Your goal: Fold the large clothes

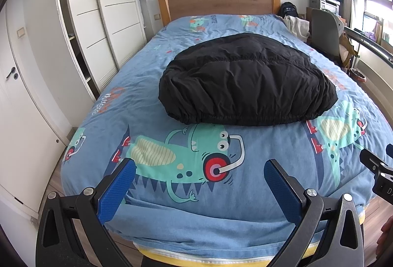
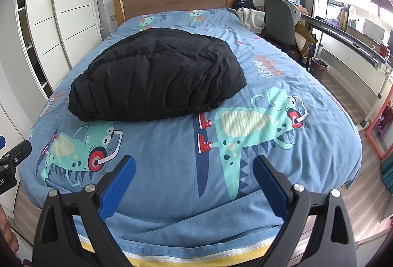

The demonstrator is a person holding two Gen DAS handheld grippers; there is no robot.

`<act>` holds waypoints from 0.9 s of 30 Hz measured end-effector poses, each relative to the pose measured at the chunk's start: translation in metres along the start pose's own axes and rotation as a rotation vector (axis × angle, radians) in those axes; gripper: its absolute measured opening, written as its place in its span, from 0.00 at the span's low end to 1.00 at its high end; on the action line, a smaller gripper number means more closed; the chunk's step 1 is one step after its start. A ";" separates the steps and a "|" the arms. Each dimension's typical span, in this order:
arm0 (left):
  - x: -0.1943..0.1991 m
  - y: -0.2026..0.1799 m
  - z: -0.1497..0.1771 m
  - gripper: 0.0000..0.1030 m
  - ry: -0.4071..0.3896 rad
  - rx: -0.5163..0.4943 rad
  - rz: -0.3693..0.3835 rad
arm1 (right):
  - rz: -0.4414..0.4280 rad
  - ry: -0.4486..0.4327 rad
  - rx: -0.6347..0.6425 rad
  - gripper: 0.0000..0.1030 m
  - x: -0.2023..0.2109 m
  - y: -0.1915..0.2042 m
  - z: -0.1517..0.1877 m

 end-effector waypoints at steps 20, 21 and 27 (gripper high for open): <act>-0.005 0.008 0.002 0.99 0.010 0.001 -0.003 | 0.001 0.001 0.001 0.94 0.000 -0.001 0.000; -0.005 0.008 0.003 0.99 0.011 0.002 -0.002 | 0.001 0.001 0.001 0.94 0.000 -0.001 0.000; -0.006 0.008 0.005 0.99 0.018 0.002 0.005 | 0.002 0.000 0.000 0.94 -0.001 -0.003 0.000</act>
Point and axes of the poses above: each gripper's, at about its wrist camera, not at the fingertips, and x roughly against the way its jaws point, y to its left, z to its underside, the point moved 8 cm from there along -x, roughly the way its jaws point, and after that the axes turned 5 degrees about z, right-handed, at the moved point
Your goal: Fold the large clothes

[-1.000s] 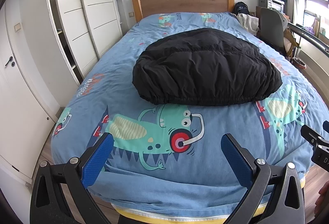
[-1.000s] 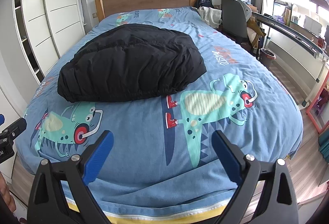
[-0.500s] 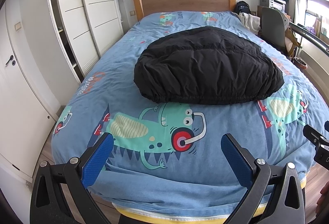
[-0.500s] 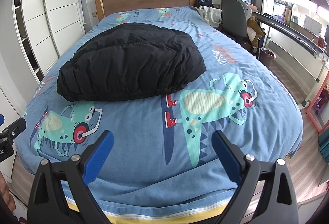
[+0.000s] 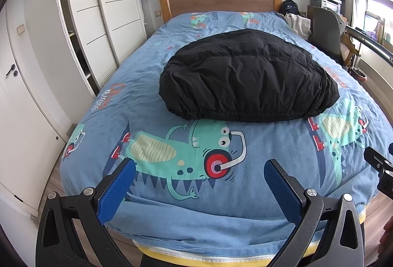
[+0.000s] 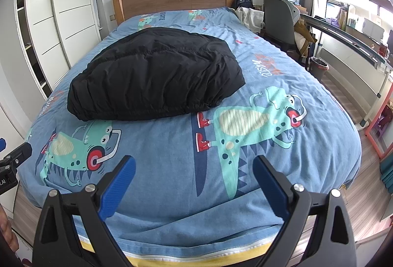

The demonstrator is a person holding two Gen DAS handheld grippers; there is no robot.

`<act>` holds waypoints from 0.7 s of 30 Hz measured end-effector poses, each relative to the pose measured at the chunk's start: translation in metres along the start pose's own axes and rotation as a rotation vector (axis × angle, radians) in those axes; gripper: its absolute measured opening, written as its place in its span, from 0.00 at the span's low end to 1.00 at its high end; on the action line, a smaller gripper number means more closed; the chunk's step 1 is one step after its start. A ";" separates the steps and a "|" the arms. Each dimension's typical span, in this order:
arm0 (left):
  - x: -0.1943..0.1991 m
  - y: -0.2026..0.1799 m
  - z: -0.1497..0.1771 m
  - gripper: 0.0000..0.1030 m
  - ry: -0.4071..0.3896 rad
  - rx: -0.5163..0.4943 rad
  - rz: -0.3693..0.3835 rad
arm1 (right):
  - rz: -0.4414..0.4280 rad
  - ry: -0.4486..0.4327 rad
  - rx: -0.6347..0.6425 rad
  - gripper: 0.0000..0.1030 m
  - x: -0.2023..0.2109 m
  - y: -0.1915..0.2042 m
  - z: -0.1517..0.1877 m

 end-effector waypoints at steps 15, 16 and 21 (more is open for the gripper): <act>-0.001 -0.001 0.000 0.99 0.003 0.000 0.001 | -0.002 0.002 0.004 0.94 -0.001 -0.003 0.001; 0.000 -0.001 0.001 0.99 0.003 0.001 0.001 | -0.002 0.003 0.003 0.94 -0.001 -0.002 0.001; -0.001 -0.001 0.001 0.99 0.005 -0.001 0.001 | -0.001 0.002 0.003 0.94 -0.001 -0.003 0.001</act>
Point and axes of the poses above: each gripper's, at about its wrist camera, not at the fingertips, and x roughly against the way its jaws point, y to its left, z to its underside, the point moved 8 cm from there along -x, roughly the way its jaws point, and after that the axes turned 5 degrees about z, right-handed, at the moved point
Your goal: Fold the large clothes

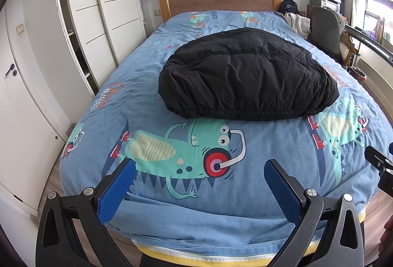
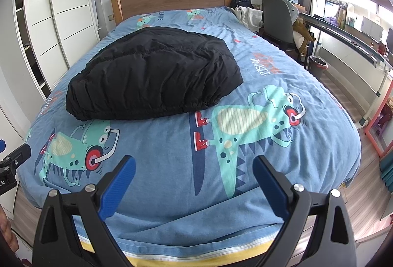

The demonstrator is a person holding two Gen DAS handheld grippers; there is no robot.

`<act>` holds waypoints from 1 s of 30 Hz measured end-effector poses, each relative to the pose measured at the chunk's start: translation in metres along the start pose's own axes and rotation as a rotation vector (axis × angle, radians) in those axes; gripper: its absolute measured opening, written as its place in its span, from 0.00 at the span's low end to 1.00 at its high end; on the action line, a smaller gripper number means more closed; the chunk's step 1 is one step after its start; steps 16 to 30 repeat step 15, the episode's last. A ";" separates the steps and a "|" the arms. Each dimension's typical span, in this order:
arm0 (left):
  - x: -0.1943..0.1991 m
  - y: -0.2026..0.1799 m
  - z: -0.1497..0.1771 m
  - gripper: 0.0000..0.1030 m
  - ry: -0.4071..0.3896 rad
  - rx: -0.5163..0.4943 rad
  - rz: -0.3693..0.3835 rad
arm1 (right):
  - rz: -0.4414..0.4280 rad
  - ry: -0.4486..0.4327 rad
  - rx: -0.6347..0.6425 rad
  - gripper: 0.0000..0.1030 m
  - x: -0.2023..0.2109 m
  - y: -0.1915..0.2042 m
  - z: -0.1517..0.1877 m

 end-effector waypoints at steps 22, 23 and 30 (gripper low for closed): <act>-0.003 0.002 0.002 0.99 0.016 0.014 0.016 | 0.001 0.003 -0.001 0.94 0.000 -0.001 0.002; -0.003 0.002 0.002 0.99 0.016 0.014 0.016 | 0.001 0.003 -0.001 0.94 0.000 -0.001 0.002; -0.003 0.002 0.002 0.99 0.016 0.014 0.016 | 0.001 0.003 -0.001 0.94 0.000 -0.001 0.002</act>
Point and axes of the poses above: each gripper's, at about its wrist camera, not at the fingertips, and x roughly against the way its jaws point, y to its left, z to its underside, the point moved 8 cm from there along -x, roughly the way its jaws point, and after that the axes turned 5 degrees about z, right-handed, at the moved point
